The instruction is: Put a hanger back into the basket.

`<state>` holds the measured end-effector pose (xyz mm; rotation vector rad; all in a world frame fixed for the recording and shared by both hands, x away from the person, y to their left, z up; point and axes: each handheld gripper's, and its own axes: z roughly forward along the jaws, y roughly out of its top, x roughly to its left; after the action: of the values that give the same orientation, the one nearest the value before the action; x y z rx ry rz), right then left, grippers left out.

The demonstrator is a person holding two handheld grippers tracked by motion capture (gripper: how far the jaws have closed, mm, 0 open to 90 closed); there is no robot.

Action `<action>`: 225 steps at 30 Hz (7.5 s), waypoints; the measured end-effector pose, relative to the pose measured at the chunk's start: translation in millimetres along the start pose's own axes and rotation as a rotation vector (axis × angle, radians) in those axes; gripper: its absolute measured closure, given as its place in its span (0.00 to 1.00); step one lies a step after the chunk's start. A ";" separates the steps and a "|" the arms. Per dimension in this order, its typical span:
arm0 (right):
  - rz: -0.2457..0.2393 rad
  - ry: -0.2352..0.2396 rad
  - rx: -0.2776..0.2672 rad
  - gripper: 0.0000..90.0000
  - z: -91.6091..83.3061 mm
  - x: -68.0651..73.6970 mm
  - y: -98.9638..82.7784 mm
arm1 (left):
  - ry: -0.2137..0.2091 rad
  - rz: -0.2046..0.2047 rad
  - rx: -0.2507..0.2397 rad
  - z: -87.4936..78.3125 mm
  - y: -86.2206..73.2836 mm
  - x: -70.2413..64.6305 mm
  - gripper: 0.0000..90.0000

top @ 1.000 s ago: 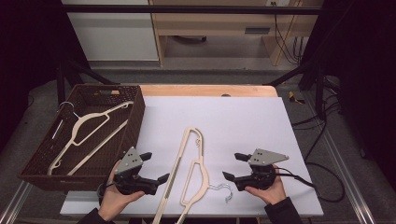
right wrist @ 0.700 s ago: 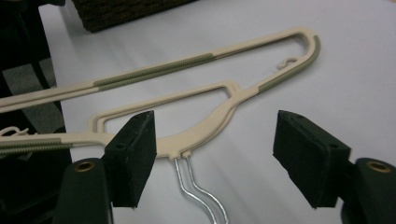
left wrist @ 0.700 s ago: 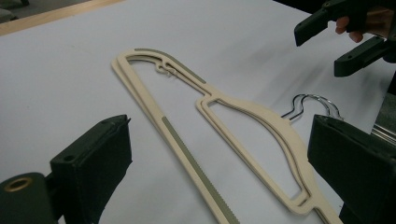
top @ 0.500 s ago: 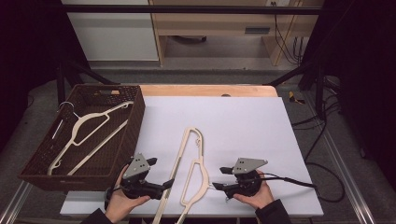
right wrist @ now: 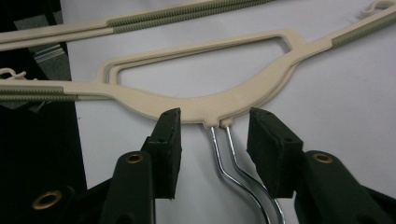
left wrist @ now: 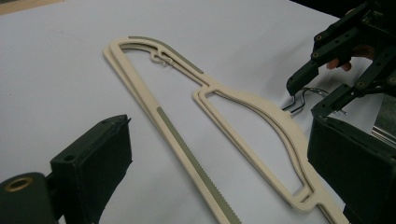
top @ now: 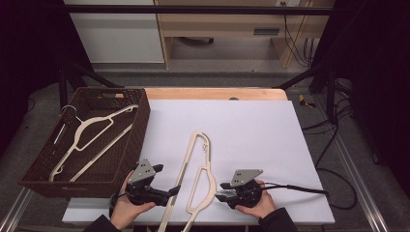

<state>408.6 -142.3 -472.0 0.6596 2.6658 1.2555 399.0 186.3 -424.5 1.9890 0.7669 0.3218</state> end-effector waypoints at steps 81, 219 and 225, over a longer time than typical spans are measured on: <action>-0.054 0.046 -0.009 0.97 -27.3 -2.4 36.1 | -0.181 0.099 0.340 80.7 15.1 -66.9 0.82; 0.177 -0.275 -0.356 0.10 -106.5 -40.4 13.2 | 0.069 0.046 -0.080 -138.5 146.2 98.3 0.95; 0.180 -0.282 -0.355 0.09 -107.1 -41.4 12.8 | 0.111 0.018 -0.084 -149.7 137.7 130.5 0.95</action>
<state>419.1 -228.6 -395.9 0.9507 2.1269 1.5025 475.9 322.9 -240.6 1.9121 0.7927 0.4707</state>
